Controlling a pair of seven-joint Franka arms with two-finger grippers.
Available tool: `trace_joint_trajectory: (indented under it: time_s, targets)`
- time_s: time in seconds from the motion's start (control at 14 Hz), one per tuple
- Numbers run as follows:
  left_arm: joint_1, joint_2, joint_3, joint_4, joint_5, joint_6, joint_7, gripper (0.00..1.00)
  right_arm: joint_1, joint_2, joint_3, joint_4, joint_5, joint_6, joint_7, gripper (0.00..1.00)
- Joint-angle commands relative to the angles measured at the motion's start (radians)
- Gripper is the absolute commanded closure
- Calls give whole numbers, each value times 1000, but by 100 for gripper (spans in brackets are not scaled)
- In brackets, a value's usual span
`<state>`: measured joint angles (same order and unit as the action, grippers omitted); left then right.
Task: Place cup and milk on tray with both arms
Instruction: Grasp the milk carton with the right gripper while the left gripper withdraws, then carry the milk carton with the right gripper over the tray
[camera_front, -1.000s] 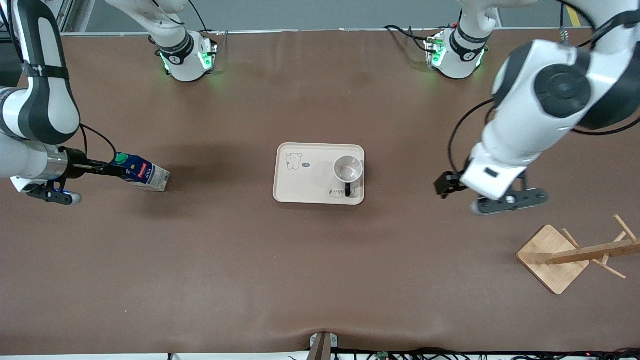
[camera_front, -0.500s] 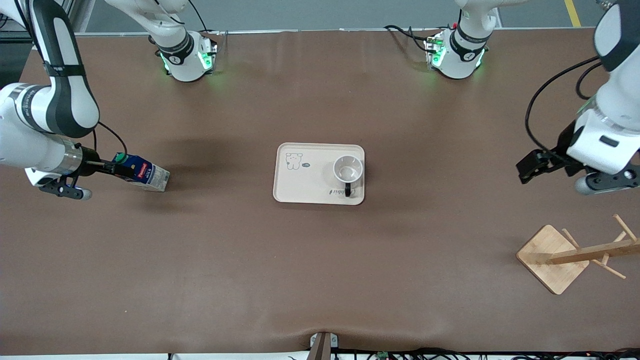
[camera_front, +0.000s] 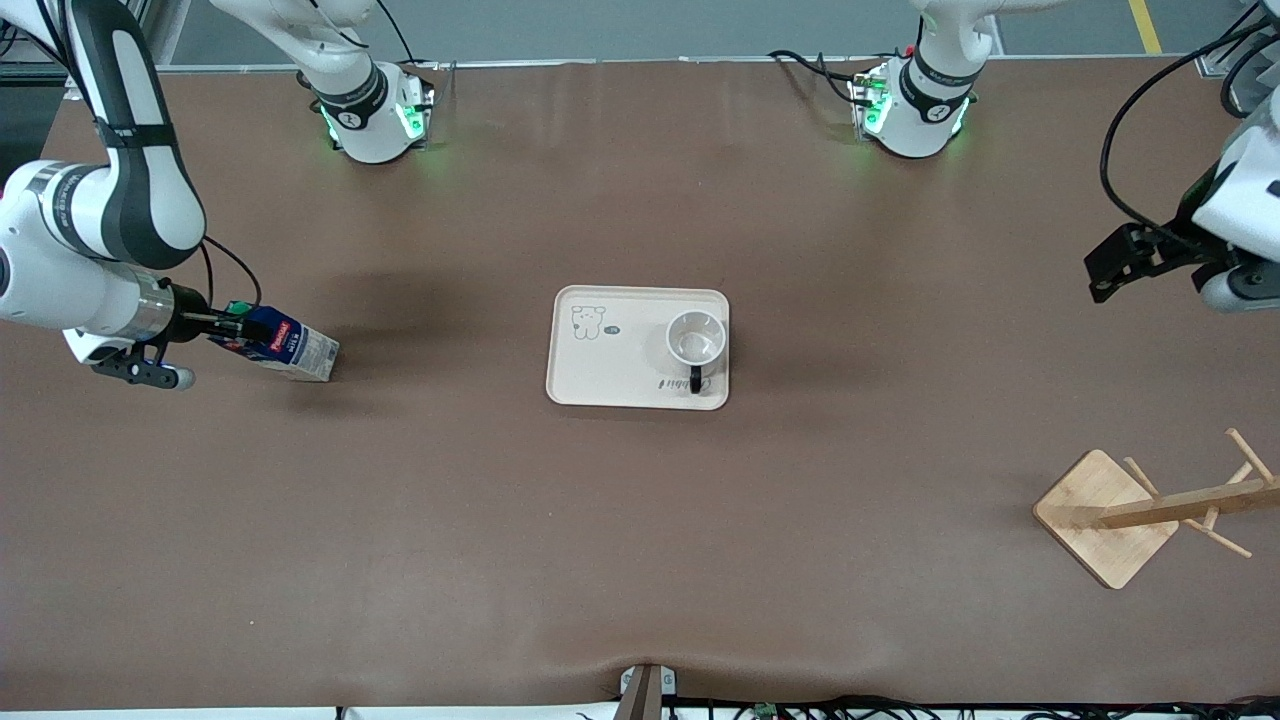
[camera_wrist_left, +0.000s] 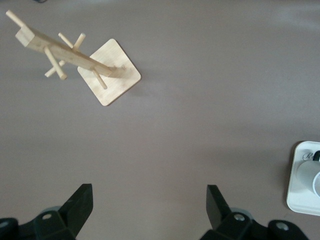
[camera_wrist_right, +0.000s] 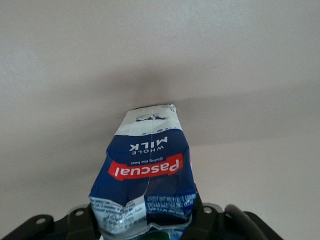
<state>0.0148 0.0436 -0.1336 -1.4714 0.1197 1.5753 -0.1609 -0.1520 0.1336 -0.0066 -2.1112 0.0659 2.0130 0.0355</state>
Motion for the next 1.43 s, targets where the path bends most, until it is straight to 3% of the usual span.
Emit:
trace_joint_trajectory:
  time_s: [0.0, 0.29, 0.5, 0.79, 0.93, 1.07, 1.36]
  targets:
    - [-55, -66, 75, -64, -22, 3, 24, 0, 6, -20, 10, 61, 15, -29, -11, 90]
    - [-50, -77, 85, -73, -22, 9, 26, 0, 116, 14, 10, 259, 15, -204, -8, 90]
    - [-53, -76, 78, -73, -22, 9, 23, 0, 259, 12, 10, 306, 17, -255, 21, 87]
    - [-56, -74, 78, -72, -23, 22, 23, 0, 470, 14, 10, 329, 18, -296, 319, 87]
    - [-56, -71, 78, -72, -23, 25, 23, 0, 575, 36, 10, 338, 26, -274, 491, 85]
    - [-53, -71, 78, -72, -23, 26, 23, 0, 652, 76, 8, 340, 99, -209, 540, 73]
    - [-52, -71, 78, -72, -23, 29, 23, 0, 778, 173, 8, 338, 132, -13, 645, 71]
